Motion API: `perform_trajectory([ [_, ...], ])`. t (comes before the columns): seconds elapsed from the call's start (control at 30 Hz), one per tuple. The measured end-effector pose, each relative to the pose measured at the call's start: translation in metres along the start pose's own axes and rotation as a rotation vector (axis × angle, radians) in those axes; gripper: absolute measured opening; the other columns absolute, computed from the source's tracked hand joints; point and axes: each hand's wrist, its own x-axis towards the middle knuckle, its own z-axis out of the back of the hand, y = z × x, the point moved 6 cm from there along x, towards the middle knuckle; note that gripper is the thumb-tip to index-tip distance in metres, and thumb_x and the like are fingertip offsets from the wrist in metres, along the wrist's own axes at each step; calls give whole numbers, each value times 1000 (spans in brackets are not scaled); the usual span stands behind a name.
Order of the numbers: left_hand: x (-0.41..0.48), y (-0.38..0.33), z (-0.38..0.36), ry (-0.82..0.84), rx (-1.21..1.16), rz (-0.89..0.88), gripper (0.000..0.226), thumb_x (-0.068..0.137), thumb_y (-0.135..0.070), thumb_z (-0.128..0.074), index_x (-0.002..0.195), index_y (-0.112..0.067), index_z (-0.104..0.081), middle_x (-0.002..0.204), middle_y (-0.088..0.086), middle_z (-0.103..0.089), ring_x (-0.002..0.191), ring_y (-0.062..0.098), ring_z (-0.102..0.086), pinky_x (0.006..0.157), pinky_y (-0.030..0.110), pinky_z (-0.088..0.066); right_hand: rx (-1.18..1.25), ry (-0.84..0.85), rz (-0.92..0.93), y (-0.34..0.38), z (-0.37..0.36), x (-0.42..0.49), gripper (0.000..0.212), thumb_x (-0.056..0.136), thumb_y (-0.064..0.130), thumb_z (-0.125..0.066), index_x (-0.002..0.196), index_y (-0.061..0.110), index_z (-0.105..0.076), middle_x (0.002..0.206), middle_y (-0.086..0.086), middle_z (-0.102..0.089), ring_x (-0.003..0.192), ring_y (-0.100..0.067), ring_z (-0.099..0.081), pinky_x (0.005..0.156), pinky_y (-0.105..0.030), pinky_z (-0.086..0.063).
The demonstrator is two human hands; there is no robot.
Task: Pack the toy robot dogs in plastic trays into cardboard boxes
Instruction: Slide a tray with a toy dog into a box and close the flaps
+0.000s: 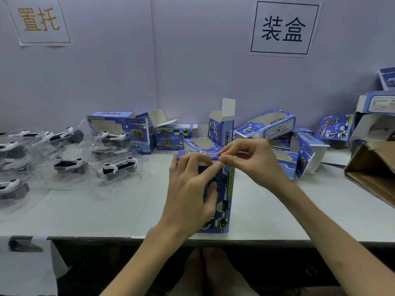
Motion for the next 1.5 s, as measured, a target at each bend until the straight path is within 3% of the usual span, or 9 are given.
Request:
perform_trajectory([
  [0.1,2,3,2,-22,-36,1,40,83,-14,-66,121,-25,-69,121,2,-54,120,22,-51,117,59,-20,-2,22,9,-1,-3,-9,7,90,16,-71,84,13,-75,97,4,-74,97,-13,-69,86,-22,-53],
  [0.17,4,9,4,-35,-138,12,36,85,-11,-67,119,-22,-70,129,5,-51,125,23,-49,111,58,-33,-4,66,4,-6,-2,-16,2,90,16,-72,91,17,-73,106,7,-73,107,-12,-67,92,-20,-51],
  [0.23,5,21,9,-76,-235,39,32,87,-13,-66,119,-16,-68,128,3,-53,122,22,-52,99,52,-47,-36,79,1,-11,-2,-21,16,86,15,-76,97,24,-70,113,14,-71,114,-7,-63,95,-15,-49],
  [0.37,4,48,22,-157,-235,94,27,90,-27,-71,114,-17,-68,115,-7,-66,112,13,-62,93,47,-52,-30,23,13,-13,-2,-22,17,85,14,-76,100,21,-71,113,16,-71,114,-5,-63,90,-15,-50],
  [0.67,5,69,28,-115,-394,135,26,85,-24,-71,111,-23,-68,111,-20,-69,109,-5,-61,87,5,-44,3,-21,21,-10,-6,-26,9,87,5,-72,92,13,-72,111,8,-72,109,-9,-66,84,-18,-52],
  [0.87,4,73,24,-123,-448,139,22,86,-24,-69,106,-18,-71,110,-13,-71,111,2,-63,87,6,-44,57,-81,4,-13,-13,-32,17,90,6,-70,94,22,-69,111,10,-71,112,-8,-64,89,-17,-50],
  [1.1,2,74,20,-153,-438,166,14,86,-28,-67,99,-23,-71,106,-15,-70,109,8,-61,91,20,-49,84,-114,-11,-15,-16,-34,21,90,8,-69,97,28,-69,109,18,-72,113,-4,-63,90,-17,-51],
  [1.3,2,75,18,-149,-487,217,9,84,-30,-67,91,-24,-69,104,-11,-67,108,11,-58,88,32,-48,60,-150,8,-12,-19,-38,18,89,25,-64,104,34,-70,114,20,-69,117,-2,-60,92,-16,-49],
  [1.5,1,79,11,-117,-644,321,4,81,-30,-67,85,-29,-68,112,-2,-62,110,13,-59,83,32,-51,86,-218,-11,-13,-24,-40,20,91,12,-66,100,29,-70,113,5,-70,114,-7,-62,90,-13,-47],
])
